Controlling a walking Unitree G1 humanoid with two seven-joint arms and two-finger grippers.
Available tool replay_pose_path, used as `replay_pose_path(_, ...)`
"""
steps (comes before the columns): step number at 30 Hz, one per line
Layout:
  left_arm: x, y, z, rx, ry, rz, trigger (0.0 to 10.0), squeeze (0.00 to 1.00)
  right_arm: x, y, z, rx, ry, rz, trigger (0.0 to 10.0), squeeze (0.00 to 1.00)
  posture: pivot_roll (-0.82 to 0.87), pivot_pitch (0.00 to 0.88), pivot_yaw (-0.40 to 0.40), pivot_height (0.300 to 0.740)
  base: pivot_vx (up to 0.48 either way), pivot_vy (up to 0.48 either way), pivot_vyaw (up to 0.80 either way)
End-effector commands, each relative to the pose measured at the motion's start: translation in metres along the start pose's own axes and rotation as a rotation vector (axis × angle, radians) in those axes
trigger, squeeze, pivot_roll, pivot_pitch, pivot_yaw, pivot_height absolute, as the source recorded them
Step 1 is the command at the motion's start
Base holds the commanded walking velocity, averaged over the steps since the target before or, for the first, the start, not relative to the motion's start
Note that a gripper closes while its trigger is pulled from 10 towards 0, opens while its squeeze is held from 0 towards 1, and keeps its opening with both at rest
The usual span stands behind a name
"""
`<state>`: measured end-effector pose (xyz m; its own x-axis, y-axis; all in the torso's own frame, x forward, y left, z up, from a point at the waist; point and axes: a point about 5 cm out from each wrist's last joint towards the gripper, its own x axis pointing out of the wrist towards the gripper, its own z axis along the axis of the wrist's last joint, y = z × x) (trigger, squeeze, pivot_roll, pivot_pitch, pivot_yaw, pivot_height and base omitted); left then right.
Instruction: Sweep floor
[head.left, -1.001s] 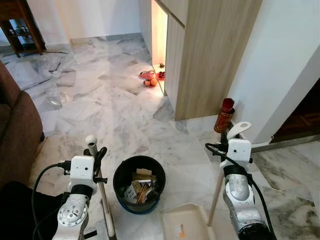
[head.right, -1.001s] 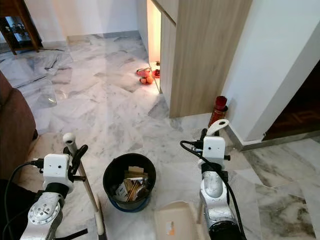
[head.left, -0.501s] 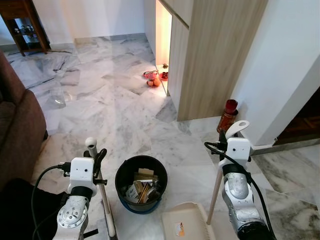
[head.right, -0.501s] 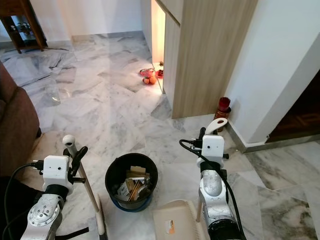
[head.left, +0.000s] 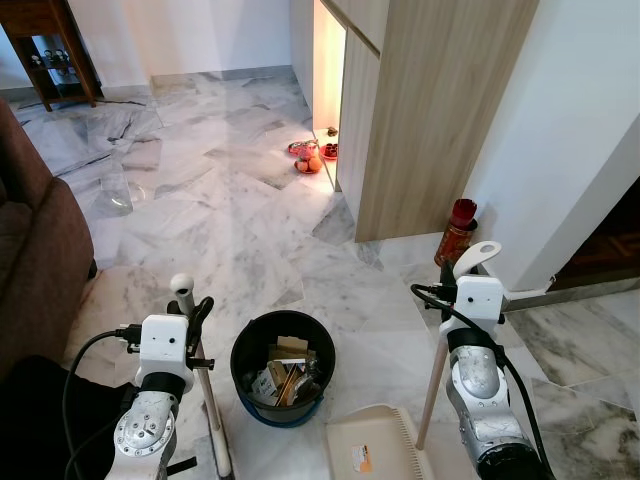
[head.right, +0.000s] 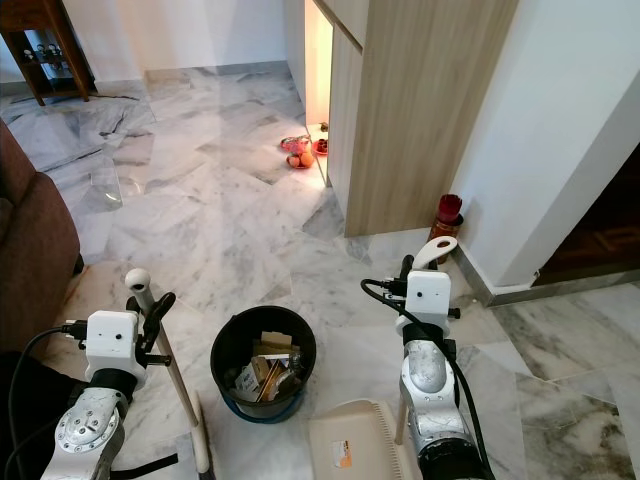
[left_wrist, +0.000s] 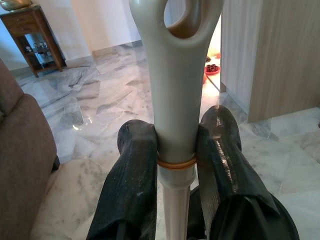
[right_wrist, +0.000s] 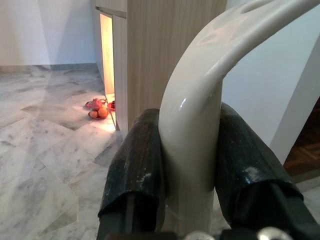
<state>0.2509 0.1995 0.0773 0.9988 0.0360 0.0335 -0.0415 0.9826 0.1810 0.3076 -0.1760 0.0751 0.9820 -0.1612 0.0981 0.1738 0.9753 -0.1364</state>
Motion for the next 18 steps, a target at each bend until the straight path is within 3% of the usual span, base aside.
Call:
replay_pose_path(1,0.0018,-0.0005,0.0113,0.007,-0.059,-0.01,10.0,0.0,0.0033,-0.0009,0.0048,0.013,-0.025,-0.012,10.0,0.0,0.16,0.051,0.001,0.74,0.0,0.0,0.0)
replay_pose_path(6,0.0018,0.0008,0.0124,0.01,-0.063,-0.01,10.0,0.0,0.0029,0.0003,0.0045,0.018,-0.022,-0.014,10.0,0.0,0.17,0.055,0.003,0.74,0.0,0.0,0.0)
replay_pose_path(18,0.0014,0.0004,0.0139,0.009,-0.067,-0.004,10.0,0.0,0.0025,0.0015,0.0037,0.018,-0.017,-0.009,10.0,0.0,0.17,0.07,-0.002,0.74,-0.255,0.0,0.0)
